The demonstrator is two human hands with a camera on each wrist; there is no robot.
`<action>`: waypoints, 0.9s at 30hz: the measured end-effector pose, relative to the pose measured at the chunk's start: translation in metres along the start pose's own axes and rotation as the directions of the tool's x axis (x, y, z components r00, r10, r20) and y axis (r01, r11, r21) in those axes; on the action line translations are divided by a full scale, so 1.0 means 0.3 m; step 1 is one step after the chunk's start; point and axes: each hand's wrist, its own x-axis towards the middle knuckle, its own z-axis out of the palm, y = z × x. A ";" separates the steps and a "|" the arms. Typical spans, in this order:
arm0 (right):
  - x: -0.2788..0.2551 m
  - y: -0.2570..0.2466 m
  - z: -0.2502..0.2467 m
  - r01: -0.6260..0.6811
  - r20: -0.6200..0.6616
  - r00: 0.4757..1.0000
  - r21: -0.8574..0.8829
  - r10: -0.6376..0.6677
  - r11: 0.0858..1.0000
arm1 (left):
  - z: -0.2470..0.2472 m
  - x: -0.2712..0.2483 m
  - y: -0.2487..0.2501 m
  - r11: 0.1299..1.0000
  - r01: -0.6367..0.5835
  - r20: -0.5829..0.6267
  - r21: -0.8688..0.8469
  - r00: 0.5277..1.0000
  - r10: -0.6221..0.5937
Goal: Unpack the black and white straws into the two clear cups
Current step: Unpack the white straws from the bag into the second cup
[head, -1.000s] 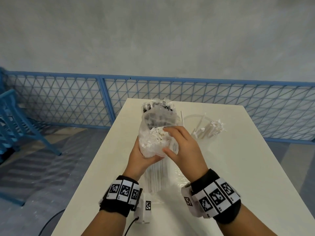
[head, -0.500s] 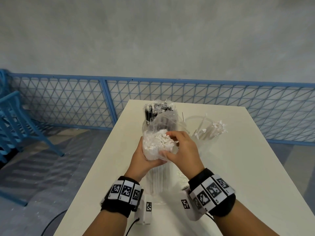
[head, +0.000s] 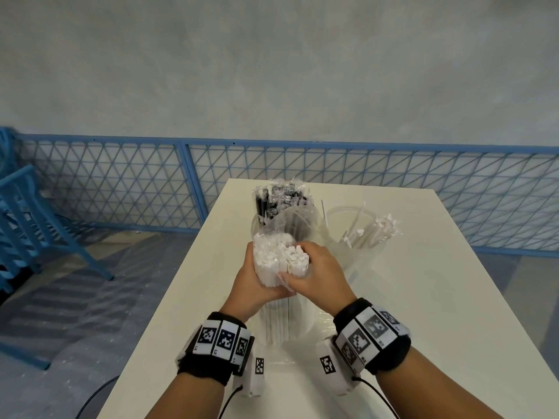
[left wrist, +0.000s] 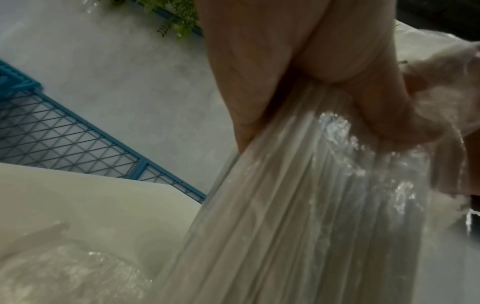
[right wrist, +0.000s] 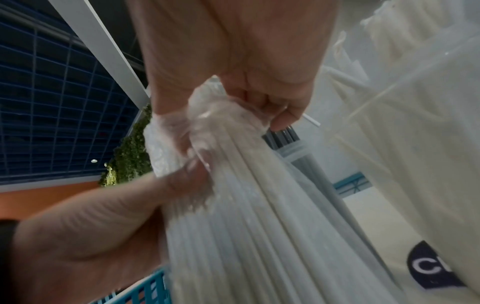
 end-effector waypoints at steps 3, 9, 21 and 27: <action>-0.002 0.012 0.019 0.018 -0.050 0.999 0.033 -0.017 0.999 | 0.003 0.000 0.003 1.000 0.005 -0.026 -0.003 1.000 -0.005; 0.003 0.000 0.013 0.048 -0.252 0.968 0.187 0.000 0.981 | -0.005 0.002 -0.006 0.999 0.032 -0.071 0.020 0.997 -0.031; 0.058 -0.119 -0.152 0.142 -0.296 0.955 0.536 0.028 0.832 | 0.009 0.001 0.001 0.991 0.086 -0.088 0.099 0.993 -0.077; 0.043 -0.133 -0.193 0.149 -0.181 0.982 0.599 -0.048 0.786 | 0.007 -0.003 0.005 0.991 0.097 -0.092 0.089 0.992 -0.089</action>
